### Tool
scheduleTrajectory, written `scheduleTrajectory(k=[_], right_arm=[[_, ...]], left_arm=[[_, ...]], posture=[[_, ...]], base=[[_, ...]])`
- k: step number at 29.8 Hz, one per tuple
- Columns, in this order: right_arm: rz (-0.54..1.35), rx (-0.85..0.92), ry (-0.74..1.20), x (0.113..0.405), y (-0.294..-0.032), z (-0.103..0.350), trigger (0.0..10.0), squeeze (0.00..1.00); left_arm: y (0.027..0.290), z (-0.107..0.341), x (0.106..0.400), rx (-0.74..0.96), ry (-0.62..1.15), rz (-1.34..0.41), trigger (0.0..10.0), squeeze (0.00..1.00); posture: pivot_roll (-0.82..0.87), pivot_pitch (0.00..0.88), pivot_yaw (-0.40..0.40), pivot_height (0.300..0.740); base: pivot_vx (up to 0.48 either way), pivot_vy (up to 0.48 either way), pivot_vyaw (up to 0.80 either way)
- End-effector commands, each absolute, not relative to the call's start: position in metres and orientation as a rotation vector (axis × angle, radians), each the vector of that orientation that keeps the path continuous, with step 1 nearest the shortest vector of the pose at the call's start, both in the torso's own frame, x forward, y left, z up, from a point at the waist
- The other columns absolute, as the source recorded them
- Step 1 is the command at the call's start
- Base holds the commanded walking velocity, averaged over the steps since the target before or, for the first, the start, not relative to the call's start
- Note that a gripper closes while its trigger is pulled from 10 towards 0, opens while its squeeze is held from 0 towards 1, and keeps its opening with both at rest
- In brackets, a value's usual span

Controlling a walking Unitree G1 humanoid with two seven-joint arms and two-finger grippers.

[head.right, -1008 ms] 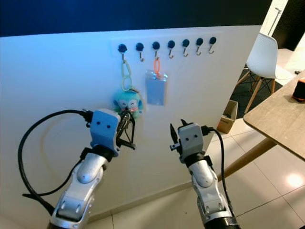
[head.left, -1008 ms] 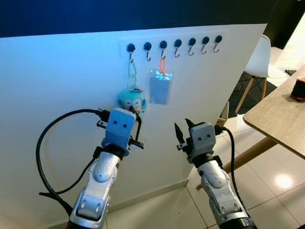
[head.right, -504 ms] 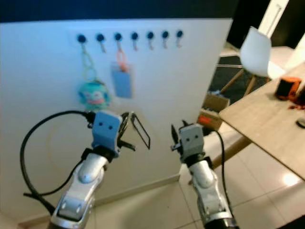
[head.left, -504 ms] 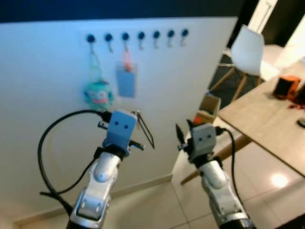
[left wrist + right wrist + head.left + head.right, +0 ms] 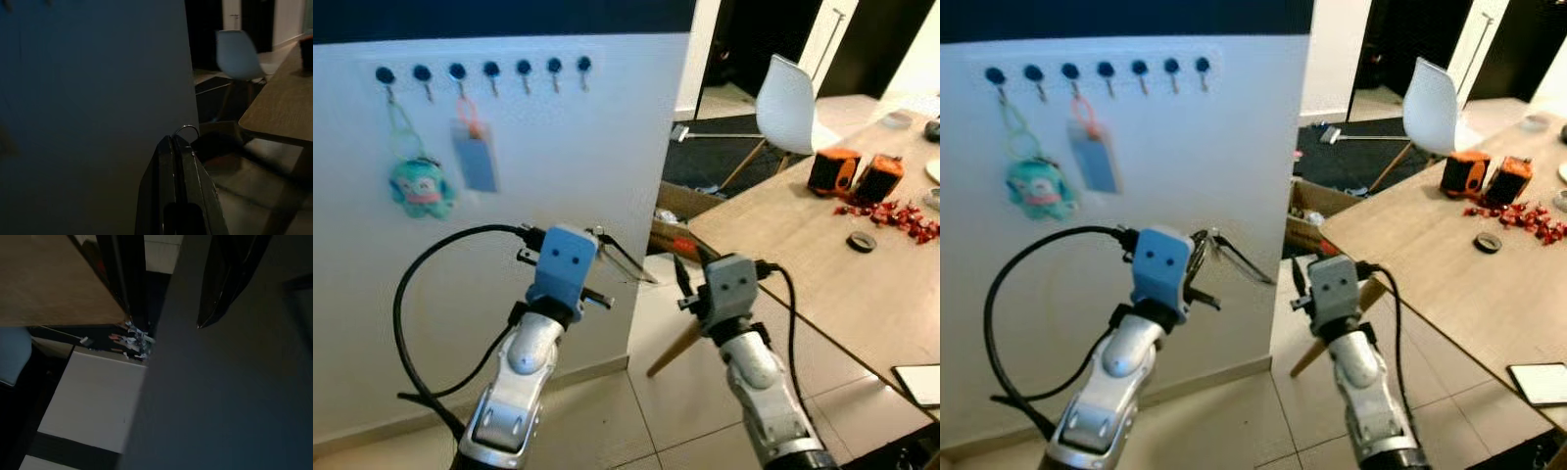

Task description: Hang keys on a hook

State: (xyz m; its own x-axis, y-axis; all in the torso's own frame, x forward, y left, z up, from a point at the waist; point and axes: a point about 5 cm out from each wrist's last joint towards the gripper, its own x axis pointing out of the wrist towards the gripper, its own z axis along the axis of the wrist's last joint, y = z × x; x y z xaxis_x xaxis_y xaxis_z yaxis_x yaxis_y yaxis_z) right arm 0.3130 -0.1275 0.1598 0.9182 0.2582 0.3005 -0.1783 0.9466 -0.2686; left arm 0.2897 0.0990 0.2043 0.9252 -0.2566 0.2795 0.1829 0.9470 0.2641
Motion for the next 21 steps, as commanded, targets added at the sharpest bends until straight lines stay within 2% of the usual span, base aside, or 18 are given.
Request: scheduleTrajectory(k=[1,21], right_arm=[[0.218,-0.242,-0.328,0.3127,-0.1309,0.1577,10.0,0.0],[0.228,-0.246,-0.326,0.312,-0.1304,0.1572,10.0,0.0]], left_arm=[[0.0971,0.2024,0.289,0.248,-0.308,-0.234,10.0,0.0],[0.0971,0.2006,0.2883,0.229,-0.294,-0.226,10.0,0.0]], posture=[[0.04,0.131,-0.031,0.74],[0.04,0.131,-0.035,0.74]], base=[[0.0,0.0,0.0],[0.0,0.0,0.0]])
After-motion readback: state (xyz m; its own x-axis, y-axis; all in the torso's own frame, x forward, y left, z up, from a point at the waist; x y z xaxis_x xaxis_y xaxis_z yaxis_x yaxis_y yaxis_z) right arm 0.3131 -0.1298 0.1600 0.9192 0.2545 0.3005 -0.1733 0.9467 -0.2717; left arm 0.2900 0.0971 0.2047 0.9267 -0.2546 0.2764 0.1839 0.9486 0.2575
